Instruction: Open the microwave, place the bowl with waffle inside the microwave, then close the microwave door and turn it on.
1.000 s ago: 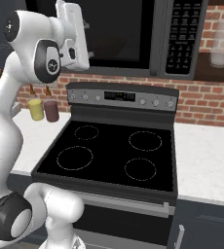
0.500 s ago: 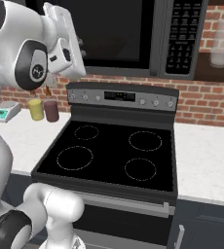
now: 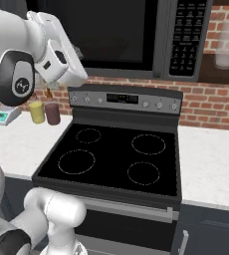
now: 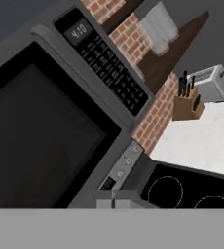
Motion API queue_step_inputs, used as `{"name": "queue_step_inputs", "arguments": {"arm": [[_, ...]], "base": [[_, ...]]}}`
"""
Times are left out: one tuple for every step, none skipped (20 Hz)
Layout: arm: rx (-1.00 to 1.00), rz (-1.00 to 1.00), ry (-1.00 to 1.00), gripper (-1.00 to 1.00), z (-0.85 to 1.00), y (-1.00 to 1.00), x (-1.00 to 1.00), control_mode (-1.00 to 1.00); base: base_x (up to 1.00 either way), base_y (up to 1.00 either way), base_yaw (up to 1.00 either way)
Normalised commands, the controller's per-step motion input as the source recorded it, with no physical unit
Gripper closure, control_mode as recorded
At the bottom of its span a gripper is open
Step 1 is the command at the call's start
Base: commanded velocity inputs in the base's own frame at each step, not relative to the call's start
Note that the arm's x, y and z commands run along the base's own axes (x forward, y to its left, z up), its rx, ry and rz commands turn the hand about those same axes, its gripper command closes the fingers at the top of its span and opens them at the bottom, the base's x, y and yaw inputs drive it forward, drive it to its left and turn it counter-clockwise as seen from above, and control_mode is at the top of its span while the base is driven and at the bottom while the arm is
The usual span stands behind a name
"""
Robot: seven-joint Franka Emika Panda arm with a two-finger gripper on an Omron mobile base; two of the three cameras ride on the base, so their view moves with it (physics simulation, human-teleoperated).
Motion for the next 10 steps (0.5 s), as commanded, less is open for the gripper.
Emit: {"name": "queue_step_inputs", "arguments": {"arm": [[-0.41, 0.01, -0.15, 1.0, -0.26, -0.04, -0.28, -1.0], [-0.35, 0.04, -0.1, 1.0, -0.28, -0.22, -0.39, -1.0], [-0.33, 0.06, -0.07, 1.0, -0.29, -0.26, -0.41, -1.0], [-0.31, 0.07, 0.0, 1.0, -0.26, -0.29, -0.37, -1.0], [-0.29, 0.1, 0.0, 1.0, -0.3, -0.27, -0.35, -1.0], [-0.29, 0.11, 0.0, 1.0, -0.29, -0.29, -0.33, -1.0], [-0.29, 0.1, 0.03, 1.0, -0.28, -0.21, -0.21, -1.0], [-0.3, 0.11, 0.0, 1.0, -0.25, -0.22, -0.26, -1.0], [-0.27, 0.1, 0.0, 1.0, -0.21, -0.35, -0.26, -1.0], [-0.24, 0.11, 0.0, 1.0, -0.22, -0.48, -0.19, -1.0]], "base": [[0.0, 0.0, 0.0], [0.0, 0.0, 0.0], [0.0, 0.0, 0.0], [0.0, 0.0, 0.0], [0.0, 0.0, 0.0], [0.0, 0.0, 0.0], [0.0, 0.0, 0.0], [0.0, 0.0, 0.0], [0.0, 0.0, 0.0], [0.0, 0.0, 0.0]]}}
